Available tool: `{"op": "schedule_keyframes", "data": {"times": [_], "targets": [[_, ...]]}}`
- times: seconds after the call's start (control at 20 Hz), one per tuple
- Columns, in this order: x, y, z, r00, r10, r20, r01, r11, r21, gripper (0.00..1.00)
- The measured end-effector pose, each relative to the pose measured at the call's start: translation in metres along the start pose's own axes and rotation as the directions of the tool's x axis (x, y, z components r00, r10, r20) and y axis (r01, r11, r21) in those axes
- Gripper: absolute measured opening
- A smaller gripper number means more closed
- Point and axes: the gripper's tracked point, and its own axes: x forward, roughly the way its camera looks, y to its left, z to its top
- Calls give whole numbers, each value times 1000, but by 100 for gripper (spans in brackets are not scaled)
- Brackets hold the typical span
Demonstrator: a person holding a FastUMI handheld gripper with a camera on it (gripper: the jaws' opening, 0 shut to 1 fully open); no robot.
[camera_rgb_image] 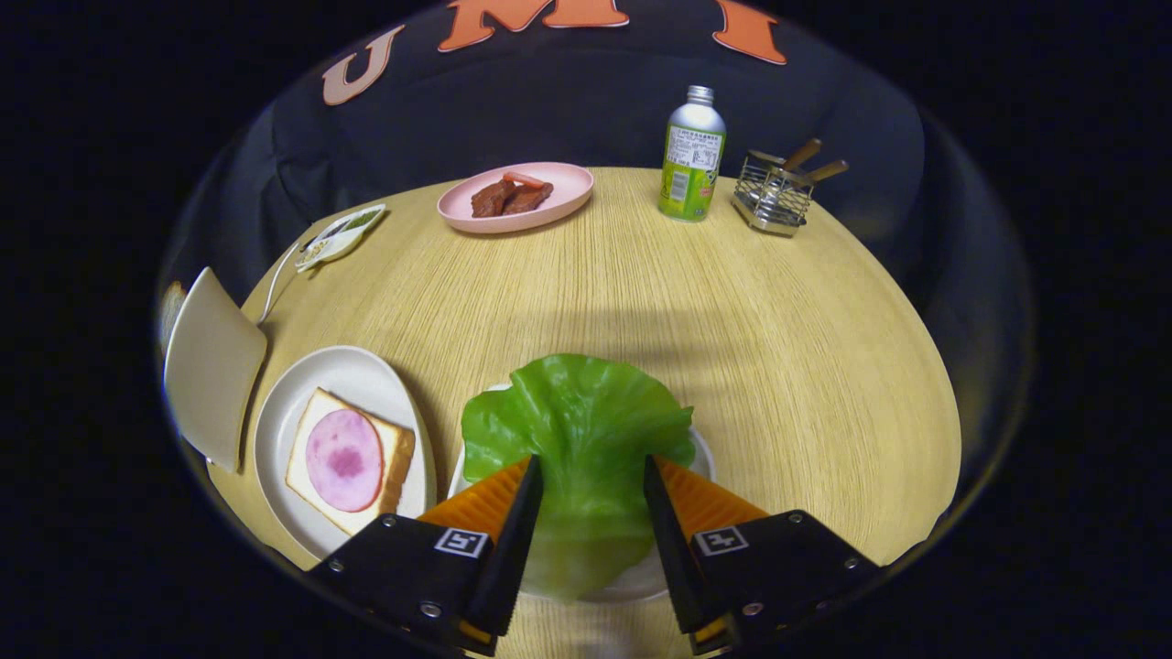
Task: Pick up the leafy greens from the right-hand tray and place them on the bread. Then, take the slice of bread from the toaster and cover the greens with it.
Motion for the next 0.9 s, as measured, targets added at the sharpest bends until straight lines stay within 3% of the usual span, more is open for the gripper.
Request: {"op": "schedule_keyframes", "data": {"times": [0.05, 0.2, 0.25, 0.4, 0.9], "targets": [[1, 2, 0, 1000, 7, 0, -7, 1000, -7, 60], [2, 2, 2, 1000, -2, 15, 2, 1000, 4, 11], [1, 3, 3, 1000, 3, 20, -2, 1000, -9, 6], [-6, 17, 6, 997, 71, 29, -71, 997, -8, 2], [-63, 39, 50, 964, 202, 171, -207, 978, 12, 2]]}}
